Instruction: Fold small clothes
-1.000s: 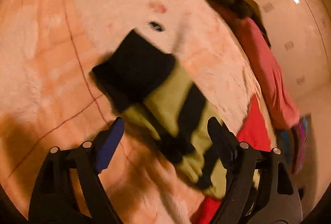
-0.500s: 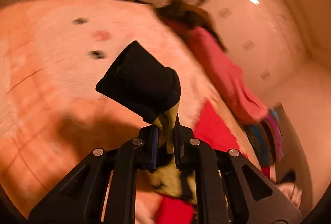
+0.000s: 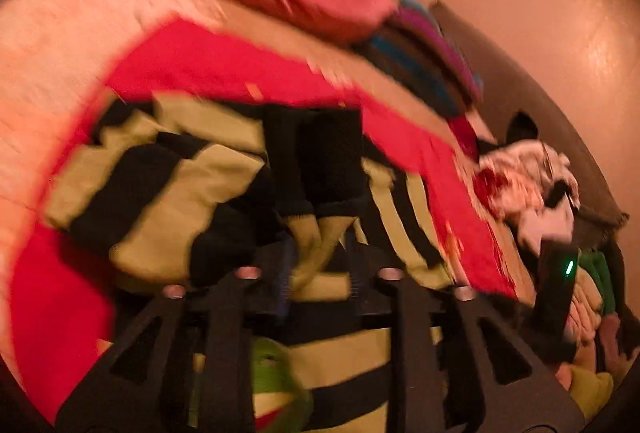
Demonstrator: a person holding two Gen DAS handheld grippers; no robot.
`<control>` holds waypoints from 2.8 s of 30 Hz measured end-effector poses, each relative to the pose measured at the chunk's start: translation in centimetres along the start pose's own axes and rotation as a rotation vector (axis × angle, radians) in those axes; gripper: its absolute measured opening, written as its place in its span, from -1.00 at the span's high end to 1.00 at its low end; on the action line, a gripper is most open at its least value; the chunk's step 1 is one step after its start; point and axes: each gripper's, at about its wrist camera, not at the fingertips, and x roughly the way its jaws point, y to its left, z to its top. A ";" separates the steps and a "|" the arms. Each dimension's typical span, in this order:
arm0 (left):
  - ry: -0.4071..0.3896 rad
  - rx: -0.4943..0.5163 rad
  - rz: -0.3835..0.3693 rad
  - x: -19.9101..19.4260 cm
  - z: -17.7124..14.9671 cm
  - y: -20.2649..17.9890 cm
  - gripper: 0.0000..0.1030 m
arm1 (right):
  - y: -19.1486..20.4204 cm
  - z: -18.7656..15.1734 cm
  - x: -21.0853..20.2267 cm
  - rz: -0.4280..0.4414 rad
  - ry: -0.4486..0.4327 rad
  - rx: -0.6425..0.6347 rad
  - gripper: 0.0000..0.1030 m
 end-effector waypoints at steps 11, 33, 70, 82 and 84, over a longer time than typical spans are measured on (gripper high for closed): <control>-0.096 0.021 0.150 -4.4 -1.3 1.0 -0.11 | 0.8 -0.1 -0.6 0.206 -0.025 -0.146 -0.92; 0.202 -0.088 0.081 6.1 2.7 4.7 -0.10 | 9.3 -1.6 3.4 0.553 0.034 -0.480 0.88; -0.130 -0.269 0.144 -6.1 -0.2 7.5 -0.33 | 3.5 4.0 1.8 0.589 0.052 -0.048 0.95; -0.074 -0.274 0.158 -4.7 -1.1 7.7 -0.33 | -5.5 12.2 2.3 0.283 0.058 -0.076 0.88; -0.059 -0.256 0.161 -4.2 -1.3 7.2 -0.33 | -6.4 12.0 3.5 0.235 0.083 -0.059 0.75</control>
